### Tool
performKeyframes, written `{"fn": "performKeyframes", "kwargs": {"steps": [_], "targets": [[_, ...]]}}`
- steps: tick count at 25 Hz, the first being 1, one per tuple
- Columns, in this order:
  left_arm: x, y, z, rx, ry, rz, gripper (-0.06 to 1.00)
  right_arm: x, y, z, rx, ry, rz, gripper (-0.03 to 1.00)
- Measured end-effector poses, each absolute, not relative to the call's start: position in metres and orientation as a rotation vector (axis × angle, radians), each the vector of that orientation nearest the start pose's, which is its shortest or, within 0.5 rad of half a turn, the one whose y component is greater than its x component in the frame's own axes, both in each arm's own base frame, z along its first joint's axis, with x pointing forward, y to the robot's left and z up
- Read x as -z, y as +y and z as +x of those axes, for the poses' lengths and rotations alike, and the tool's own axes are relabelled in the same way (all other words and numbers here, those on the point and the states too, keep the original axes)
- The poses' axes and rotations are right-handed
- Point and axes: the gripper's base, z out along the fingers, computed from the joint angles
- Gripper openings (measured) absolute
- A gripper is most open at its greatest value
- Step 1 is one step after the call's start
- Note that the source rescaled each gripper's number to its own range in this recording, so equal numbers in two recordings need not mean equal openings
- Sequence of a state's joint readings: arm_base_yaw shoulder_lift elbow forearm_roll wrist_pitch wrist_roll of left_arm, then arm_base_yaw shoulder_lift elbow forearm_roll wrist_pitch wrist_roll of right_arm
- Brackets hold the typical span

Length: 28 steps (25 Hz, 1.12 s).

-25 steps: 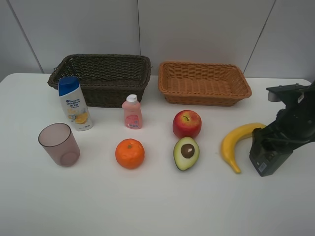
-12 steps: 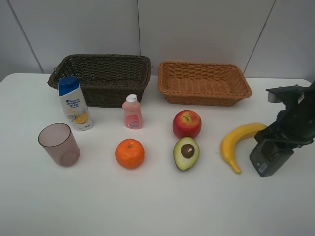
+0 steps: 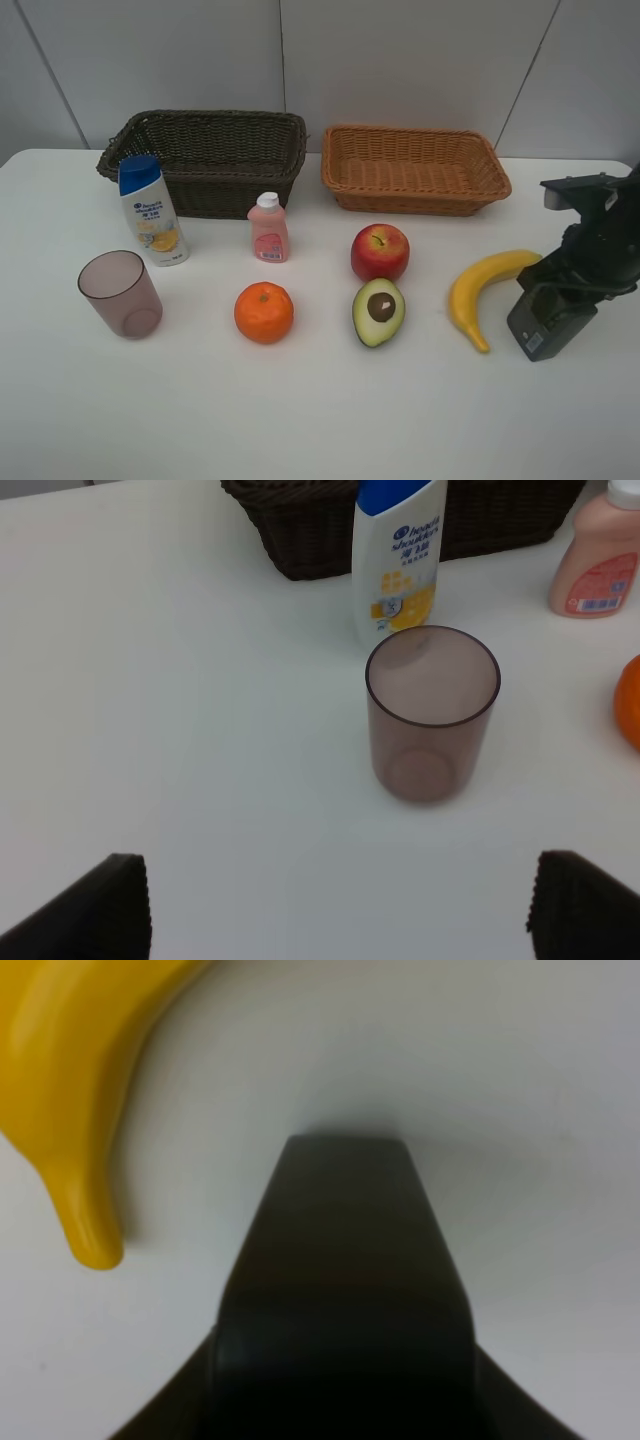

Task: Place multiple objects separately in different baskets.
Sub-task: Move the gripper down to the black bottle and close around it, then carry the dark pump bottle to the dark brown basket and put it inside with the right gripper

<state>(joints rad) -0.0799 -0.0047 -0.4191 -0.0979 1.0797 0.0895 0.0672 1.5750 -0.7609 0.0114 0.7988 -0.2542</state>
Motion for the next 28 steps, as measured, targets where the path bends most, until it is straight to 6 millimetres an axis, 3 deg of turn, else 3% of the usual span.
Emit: {"fn": "performKeyframes", "kwargs": {"steps": [10, 21, 28], "targets": [[-0.253, -0.008, 0.001, 0.114, 2.130, 0.182, 1.00, -0.179, 0.018, 0.250, -0.026, 3.158, -0.499, 0.09], [-0.253, -0.008, 0.001, 0.114, 2.130, 0.182, 1.00, -0.231, 0.021, 0.280, -0.032, 3.080, -0.620, 0.09], [-0.253, -0.008, 0.001, 0.114, 2.130, 0.182, 1.00, -0.273, 0.040, 0.304, -0.151, 2.882, -0.778, 0.09]]}}
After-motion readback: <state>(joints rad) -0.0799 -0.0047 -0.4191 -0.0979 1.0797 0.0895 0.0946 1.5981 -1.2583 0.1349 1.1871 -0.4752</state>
